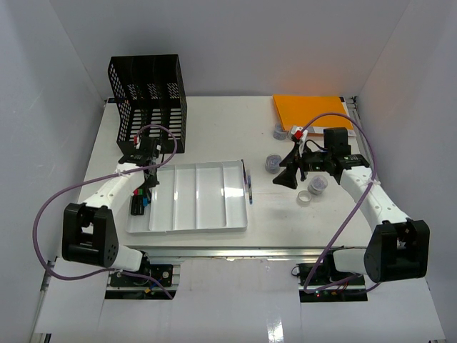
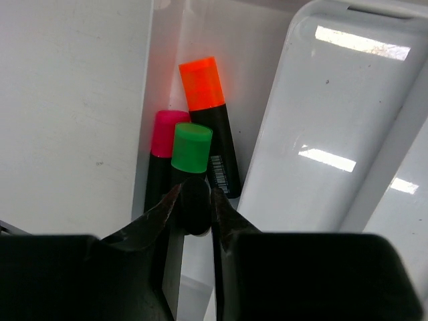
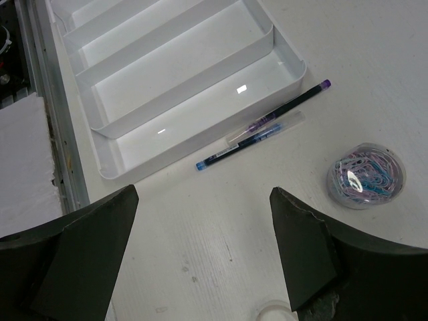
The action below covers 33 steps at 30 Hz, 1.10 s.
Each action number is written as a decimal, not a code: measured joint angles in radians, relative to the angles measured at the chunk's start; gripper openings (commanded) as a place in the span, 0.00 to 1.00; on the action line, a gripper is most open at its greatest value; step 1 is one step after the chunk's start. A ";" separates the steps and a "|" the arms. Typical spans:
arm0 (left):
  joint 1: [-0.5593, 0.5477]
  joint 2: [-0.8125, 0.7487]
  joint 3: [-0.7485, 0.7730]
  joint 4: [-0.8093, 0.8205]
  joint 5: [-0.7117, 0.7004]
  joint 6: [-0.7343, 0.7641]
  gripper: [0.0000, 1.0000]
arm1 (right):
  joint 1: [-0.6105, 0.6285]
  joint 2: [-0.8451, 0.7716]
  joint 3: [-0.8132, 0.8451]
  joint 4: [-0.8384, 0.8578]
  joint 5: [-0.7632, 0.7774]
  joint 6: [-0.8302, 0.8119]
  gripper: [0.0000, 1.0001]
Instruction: Organize the desk
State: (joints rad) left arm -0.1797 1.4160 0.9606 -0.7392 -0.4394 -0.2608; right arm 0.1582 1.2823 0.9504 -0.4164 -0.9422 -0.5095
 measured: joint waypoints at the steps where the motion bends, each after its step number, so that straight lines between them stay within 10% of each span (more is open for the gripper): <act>1: 0.000 0.009 0.000 -0.002 0.003 0.001 0.53 | -0.001 0.000 0.000 0.000 0.000 0.000 0.86; 5: 0.000 0.019 0.004 -0.013 0.006 -0.001 0.77 | -0.006 0.001 0.000 0.000 -0.001 -0.001 0.87; 16: 0.001 -0.071 0.030 -0.008 0.108 -0.009 0.96 | -0.014 0.028 -0.017 0.015 0.050 0.004 0.86; 33: 0.001 -0.402 -0.314 0.495 0.922 -0.064 0.98 | 0.097 0.178 -0.040 0.218 0.616 0.260 0.90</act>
State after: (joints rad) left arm -0.1783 1.0135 0.6463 -0.2442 0.4829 -0.3253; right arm 0.2547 1.4603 0.9103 -0.1985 -0.3260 -0.2490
